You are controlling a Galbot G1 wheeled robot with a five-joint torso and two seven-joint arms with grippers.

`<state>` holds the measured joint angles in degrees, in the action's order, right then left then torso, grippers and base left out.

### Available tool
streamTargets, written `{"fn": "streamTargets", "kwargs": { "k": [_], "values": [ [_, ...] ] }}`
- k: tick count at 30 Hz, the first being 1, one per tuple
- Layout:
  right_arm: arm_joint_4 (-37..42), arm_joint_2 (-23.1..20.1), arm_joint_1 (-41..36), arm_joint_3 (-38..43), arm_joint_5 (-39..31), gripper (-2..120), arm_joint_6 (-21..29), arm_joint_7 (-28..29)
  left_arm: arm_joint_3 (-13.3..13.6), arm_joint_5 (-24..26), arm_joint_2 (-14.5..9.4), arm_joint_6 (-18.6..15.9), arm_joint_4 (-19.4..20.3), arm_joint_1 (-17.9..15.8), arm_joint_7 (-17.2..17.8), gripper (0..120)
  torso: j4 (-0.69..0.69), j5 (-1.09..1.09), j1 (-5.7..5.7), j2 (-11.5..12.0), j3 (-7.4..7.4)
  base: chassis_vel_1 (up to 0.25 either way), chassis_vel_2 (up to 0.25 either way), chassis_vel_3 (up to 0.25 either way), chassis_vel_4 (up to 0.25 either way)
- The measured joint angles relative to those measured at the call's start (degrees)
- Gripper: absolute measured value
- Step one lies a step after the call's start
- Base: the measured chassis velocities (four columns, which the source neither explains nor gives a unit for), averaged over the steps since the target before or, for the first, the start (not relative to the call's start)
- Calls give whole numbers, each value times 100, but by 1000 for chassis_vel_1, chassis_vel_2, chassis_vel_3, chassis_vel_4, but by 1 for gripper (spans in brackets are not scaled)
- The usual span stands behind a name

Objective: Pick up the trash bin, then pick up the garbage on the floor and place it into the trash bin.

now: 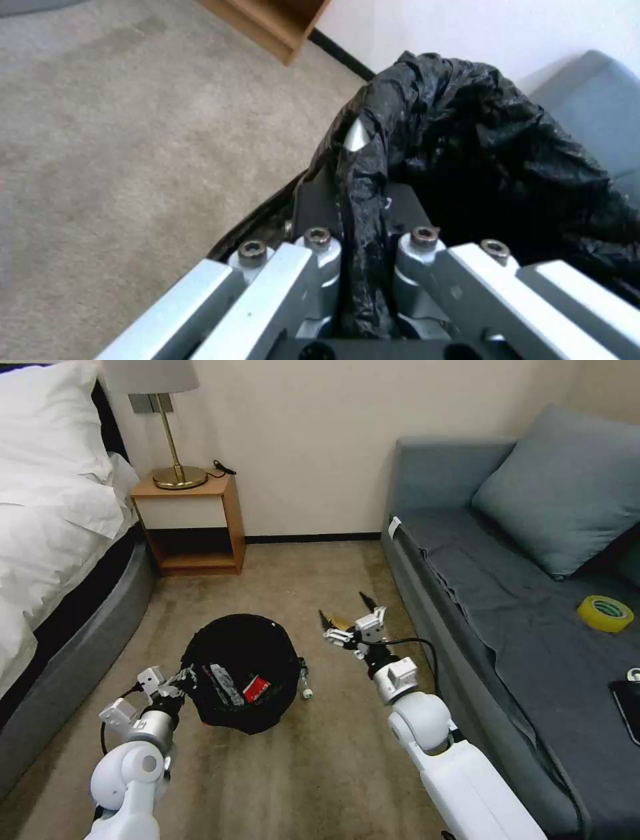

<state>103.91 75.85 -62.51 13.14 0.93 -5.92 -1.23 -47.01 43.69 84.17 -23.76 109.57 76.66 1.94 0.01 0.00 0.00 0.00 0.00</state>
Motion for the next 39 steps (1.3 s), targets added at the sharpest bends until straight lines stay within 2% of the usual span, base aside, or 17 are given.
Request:
{"fn": "streamTargets", "kwargs": {
  "k": [6, 19, 39],
  "values": [
    [62, 40, -471, 295, 222, 100, -197, -87, -68, 78, -71, -32, 21, -29, 33, 5, -1, 0, 0, 0, 0, 0, 0, 0, 0],
    [119, 89, -592, 397, 236, 100, -131, -173, -161, 252, -310, -29, 25, -277, 101, 5, -1, 0, 0, 0, 0, 0, 0, 0, 0],
    [62, 103, -648, 466, 264, 100, -153, -253, -169, 272, -344, 36, 32, -317, 79, 5, -1, 0, 0, 1, 1, -27, 22, 23, -26]
  ]
}}
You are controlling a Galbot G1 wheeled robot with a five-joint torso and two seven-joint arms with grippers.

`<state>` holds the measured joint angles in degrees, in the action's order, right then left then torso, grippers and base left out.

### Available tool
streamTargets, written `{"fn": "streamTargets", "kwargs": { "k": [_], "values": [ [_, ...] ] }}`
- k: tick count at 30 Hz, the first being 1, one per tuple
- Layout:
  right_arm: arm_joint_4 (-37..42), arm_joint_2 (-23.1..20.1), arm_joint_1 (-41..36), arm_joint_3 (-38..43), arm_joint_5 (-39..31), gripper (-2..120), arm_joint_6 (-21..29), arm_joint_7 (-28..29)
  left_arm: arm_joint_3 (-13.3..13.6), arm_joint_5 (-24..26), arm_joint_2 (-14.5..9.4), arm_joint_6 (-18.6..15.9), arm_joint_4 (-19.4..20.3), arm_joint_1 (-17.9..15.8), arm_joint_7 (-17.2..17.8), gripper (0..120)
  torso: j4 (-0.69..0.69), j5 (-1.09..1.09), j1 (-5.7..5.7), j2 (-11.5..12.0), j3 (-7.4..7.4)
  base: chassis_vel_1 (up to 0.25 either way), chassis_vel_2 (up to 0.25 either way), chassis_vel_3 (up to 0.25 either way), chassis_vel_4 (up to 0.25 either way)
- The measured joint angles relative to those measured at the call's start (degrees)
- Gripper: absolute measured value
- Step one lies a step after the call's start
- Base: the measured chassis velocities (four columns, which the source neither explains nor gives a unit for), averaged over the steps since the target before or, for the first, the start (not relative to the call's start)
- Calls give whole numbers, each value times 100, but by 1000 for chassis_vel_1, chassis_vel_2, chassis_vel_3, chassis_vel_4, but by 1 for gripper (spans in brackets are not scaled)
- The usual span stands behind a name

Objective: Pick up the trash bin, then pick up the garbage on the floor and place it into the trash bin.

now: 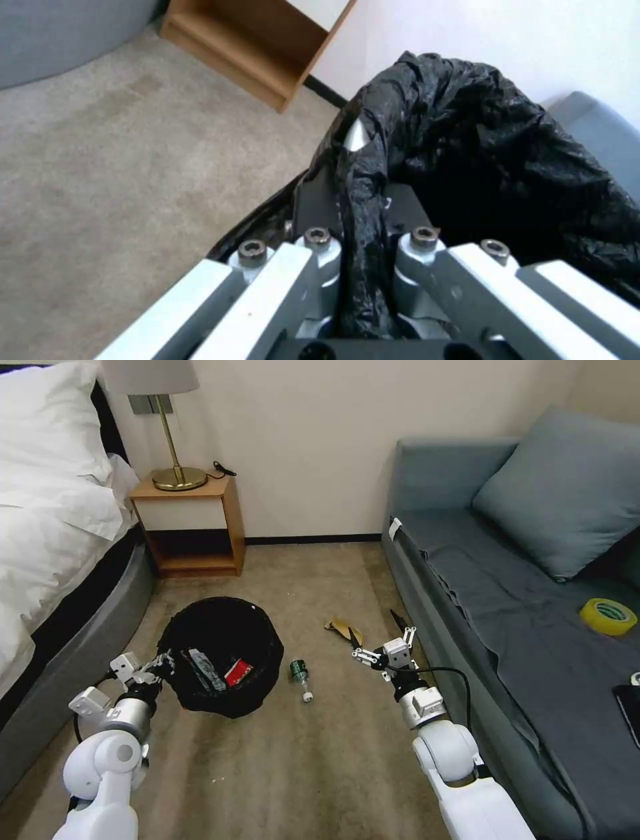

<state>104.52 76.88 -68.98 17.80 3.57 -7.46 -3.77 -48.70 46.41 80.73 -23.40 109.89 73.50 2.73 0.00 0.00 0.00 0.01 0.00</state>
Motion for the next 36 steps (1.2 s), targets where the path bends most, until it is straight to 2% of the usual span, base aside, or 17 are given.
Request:
{"fn": "streamTargets", "kwargs": {
  "k": [36],
  "values": [
    [-152, -15, 99, -161, -33, 100, 65, -49, -85, 28, 23, 3, 40, 43, 2, 5, 0, 0, 0, 0, 0, -96, 92, 91, -94]
  ]
}}
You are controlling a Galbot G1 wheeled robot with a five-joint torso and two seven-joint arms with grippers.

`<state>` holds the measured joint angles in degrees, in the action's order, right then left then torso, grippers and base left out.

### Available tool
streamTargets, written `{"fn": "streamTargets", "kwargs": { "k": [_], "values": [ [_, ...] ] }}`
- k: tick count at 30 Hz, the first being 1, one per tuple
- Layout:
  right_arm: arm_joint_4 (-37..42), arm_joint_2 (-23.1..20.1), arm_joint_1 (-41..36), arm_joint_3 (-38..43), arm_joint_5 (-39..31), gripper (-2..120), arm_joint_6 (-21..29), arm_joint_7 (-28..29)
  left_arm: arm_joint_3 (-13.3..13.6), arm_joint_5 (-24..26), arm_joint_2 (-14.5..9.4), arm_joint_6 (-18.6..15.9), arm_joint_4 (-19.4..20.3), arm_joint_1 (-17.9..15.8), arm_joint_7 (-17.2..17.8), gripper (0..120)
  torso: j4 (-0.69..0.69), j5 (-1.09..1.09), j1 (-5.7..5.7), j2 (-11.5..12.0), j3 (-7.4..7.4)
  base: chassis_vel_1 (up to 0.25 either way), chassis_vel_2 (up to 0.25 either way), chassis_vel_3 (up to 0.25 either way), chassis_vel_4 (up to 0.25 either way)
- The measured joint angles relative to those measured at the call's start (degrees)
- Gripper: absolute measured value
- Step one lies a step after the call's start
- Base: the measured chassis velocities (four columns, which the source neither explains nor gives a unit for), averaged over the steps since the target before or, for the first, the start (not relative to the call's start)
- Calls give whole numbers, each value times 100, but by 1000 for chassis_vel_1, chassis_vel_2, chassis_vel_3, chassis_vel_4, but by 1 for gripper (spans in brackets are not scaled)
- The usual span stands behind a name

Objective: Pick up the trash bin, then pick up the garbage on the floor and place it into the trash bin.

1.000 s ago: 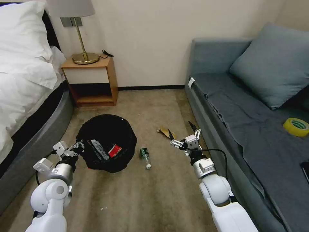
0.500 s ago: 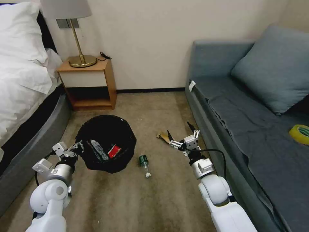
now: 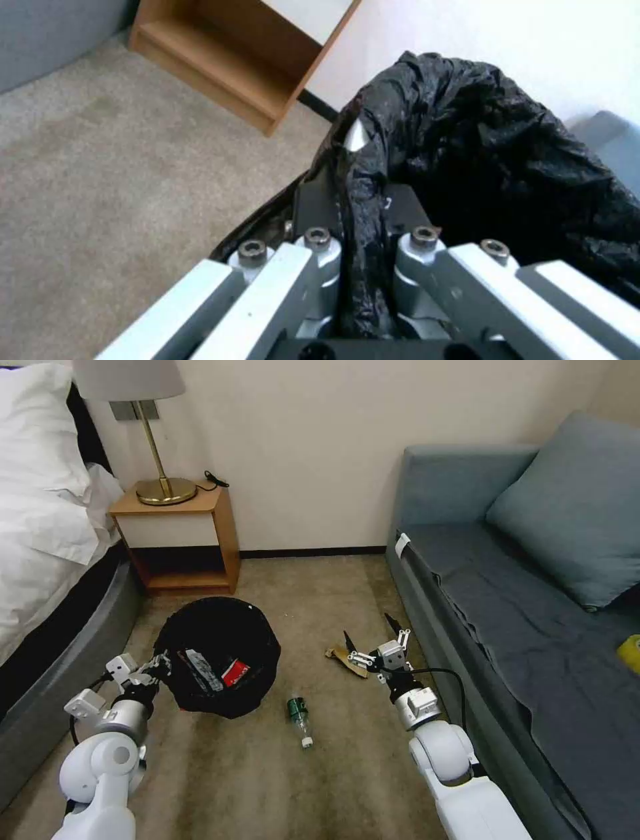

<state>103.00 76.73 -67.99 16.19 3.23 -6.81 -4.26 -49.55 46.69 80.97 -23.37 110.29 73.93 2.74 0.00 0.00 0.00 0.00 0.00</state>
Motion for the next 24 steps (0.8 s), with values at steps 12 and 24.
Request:
{"fn": "streamTargets", "kwargs": {
  "k": [12, 24],
  "values": [
    [-185, 3, 174, -259, -55, 100, 119, 50, -61, 45, -65, 0, -61, -31, 0, 5, 1, 0, 0, 0, 0, -85, 93, 96, -85],
    [-276, -346, 310, -852, -657, 100, 620, 97, -206, -112, -96, -117, -179, 119, -106, 5, 0, 0, 0, -1, 0, -53, 48, 41, -60]
  ]
}}
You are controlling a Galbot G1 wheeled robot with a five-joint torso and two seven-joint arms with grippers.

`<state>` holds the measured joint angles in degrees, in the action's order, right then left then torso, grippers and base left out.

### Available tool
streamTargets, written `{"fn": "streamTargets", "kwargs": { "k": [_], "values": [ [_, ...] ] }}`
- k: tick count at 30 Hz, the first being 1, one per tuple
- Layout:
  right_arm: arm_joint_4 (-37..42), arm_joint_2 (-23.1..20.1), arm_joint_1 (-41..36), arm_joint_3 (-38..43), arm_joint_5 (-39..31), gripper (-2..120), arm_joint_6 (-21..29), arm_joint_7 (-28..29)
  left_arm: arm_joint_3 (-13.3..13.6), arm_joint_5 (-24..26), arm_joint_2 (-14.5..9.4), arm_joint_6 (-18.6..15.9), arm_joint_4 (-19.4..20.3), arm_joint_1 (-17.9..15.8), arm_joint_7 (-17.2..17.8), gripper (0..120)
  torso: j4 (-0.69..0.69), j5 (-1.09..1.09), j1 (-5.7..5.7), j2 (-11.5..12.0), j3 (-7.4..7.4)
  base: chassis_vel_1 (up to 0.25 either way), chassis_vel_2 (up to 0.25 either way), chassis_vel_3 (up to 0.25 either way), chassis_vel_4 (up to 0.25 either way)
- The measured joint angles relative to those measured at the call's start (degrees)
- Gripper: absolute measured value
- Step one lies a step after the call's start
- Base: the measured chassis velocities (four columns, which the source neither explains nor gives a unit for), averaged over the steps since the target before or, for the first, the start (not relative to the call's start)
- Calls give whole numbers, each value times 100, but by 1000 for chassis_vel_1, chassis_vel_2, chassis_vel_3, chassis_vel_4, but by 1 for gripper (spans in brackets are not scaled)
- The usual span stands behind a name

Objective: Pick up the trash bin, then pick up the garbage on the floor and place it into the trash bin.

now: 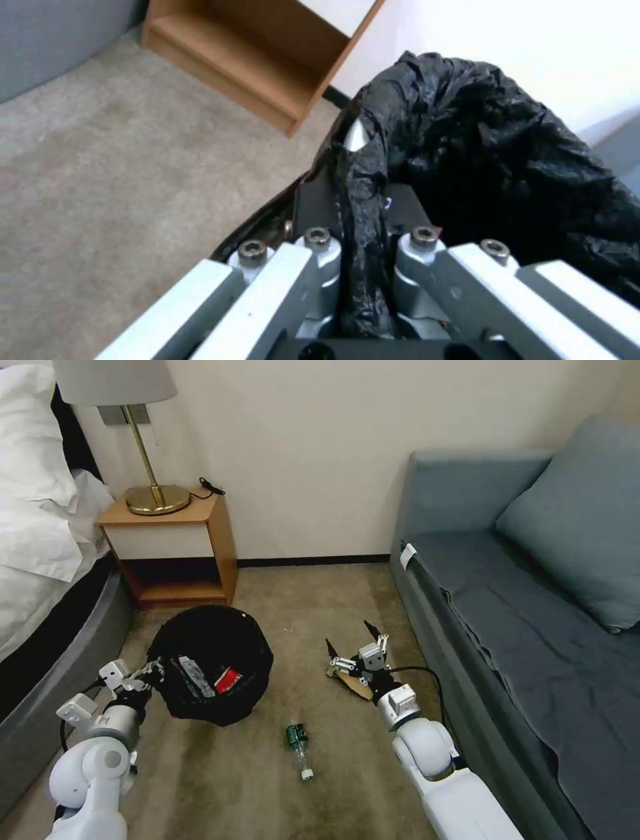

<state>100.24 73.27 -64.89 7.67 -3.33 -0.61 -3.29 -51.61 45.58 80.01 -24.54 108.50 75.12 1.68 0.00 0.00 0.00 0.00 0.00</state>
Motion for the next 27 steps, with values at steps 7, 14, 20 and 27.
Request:
{"fn": "streamTargets", "kwargs": {
  "k": [7, 14, 20, 27],
  "values": [
    [36, -836, 252, -777, -781, 100, 922, 100, -180, -72, 11, -50, -68, 95, -125, 5, 0, 0, 0, 0, 0, 0, 0, 0, 0],
    [25, -1439, 854, -1840, -2239, 100, 2061, 403, -307, -129, 34, -64, -149, 174, -227, 5, 0, -1, 0, 0, 0, 0, 0, 0, 0],
    [-549, -1277, 2320, -3348, -3859, 100, 2838, 1055, -411, -110, 99, -63, -183, 139, -268, 5, 1, -1, 0, 0, 0, 0, 0, 0, 0],
    [-1271, -903, 3352, -4315, -5008, 100, 3217, 1251, -576, -51, 122, -61, -245, 170, -355, 5, 1, -1, 0, 0, 0, 0, 0, 0, 0]
  ]
}}
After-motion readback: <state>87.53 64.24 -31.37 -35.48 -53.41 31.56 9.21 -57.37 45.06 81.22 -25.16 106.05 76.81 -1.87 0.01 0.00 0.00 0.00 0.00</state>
